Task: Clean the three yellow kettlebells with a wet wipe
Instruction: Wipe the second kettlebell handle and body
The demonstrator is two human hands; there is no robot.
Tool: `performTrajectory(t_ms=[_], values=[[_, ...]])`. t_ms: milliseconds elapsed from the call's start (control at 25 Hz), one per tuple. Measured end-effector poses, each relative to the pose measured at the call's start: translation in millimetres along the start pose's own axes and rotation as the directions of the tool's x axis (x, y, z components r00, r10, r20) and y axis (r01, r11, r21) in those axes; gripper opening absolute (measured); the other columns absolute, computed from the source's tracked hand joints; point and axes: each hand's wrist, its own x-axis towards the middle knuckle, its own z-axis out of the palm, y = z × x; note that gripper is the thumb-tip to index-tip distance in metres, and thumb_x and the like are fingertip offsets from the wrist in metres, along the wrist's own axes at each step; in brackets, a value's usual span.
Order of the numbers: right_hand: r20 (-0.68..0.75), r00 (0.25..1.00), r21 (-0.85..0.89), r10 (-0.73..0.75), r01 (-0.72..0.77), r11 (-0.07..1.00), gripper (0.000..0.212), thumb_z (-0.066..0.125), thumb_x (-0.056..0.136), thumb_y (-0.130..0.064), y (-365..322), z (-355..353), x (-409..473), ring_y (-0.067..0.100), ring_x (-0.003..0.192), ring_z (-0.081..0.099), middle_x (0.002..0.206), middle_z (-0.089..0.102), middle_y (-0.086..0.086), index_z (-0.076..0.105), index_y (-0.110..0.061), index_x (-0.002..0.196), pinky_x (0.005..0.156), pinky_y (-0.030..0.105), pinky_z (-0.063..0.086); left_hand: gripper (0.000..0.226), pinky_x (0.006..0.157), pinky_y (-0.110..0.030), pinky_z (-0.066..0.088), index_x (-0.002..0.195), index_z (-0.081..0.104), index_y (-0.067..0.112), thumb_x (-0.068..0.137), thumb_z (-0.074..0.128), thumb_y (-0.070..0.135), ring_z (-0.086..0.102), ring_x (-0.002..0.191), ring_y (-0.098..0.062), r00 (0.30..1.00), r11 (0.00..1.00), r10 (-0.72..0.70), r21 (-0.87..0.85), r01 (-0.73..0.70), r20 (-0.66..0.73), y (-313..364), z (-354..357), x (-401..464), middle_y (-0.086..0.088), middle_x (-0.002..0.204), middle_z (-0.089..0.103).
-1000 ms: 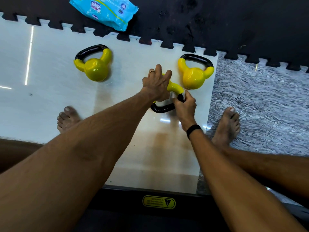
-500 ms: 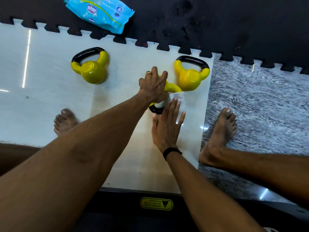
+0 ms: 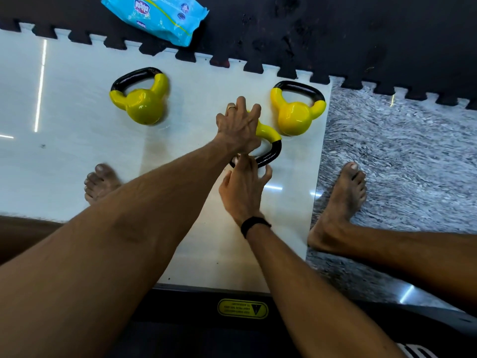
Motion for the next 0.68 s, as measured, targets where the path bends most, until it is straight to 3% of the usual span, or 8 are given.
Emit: performTrajectory(t_ms=[120,280,440,560,680], values=[[-0.012,0.999,-0.091,-0.032,0.030,0.995,0.053,0.053,0.083,-0.016,0,7,-7,0.027,0.135,0.041,0.137,0.053,0.013,0.044,-0.007,0.134,0.113,0.054,0.016,0.060,0.077,-0.045,0.038,0.127,0.037,0.018,0.078,0.063,0.040,0.043,0.108,-0.038,1.000,1.000,0.000,-0.014,0.000,0.007,1,3,0,-0.018,0.127,0.035],[0.034,0.997,-0.207,-0.069,0.074,0.976,0.035,0.049,0.088,-0.023,21,-4,19,0.023,0.128,0.048,0.121,0.064,0.007,0.054,-0.015,0.122,0.116,0.054,0.008,0.059,0.080,-0.046,0.038,0.127,0.036,0.018,0.077,0.063,0.037,0.042,0.110,-0.039,1.000,0.999,-0.011,-0.038,0.012,0.008,1,2,2,-0.018,0.128,0.034],[-0.018,0.977,-0.273,-0.214,0.201,0.941,0.055,0.060,0.079,-0.016,39,-5,-6,0.023,0.138,0.041,0.139,0.054,0.008,0.051,-0.013,0.134,0.116,0.054,0.015,0.057,0.078,-0.045,0.037,0.125,0.038,0.018,0.078,0.063,0.037,0.043,0.108,-0.039,1.000,1.000,-0.002,-0.027,0.002,-0.012,-1,5,4,-0.018,0.126,0.035],[-0.070,0.970,-0.241,-0.231,0.208,0.948,0.045,0.056,0.077,-0.010,55,-11,18,0.024,0.132,0.047,0.129,0.060,0.006,0.059,-0.013,0.122,0.113,0.052,0.015,0.058,0.082,-0.048,0.039,0.126,0.037,0.019,0.077,0.063,0.037,0.042,0.109,-0.040,1.000,1.000,0.002,-0.023,-0.002,-0.008,0,4,5,-0.018,0.128,0.034],[-0.152,0.931,-0.179,-0.331,0.304,0.936,0.036,0.052,0.081,-0.005,68,-17,25,0.025,0.121,0.056,0.117,0.067,0.005,0.065,-0.012,0.113,0.109,0.046,0.023,0.057,0.084,-0.048,0.038,0.126,0.037,0.018,0.077,0.062,0.037,0.042,0.109,-0.040,1.000,0.999,0.014,-0.036,-0.014,-0.008,-2,2,7,-0.019,0.128,0.034]])
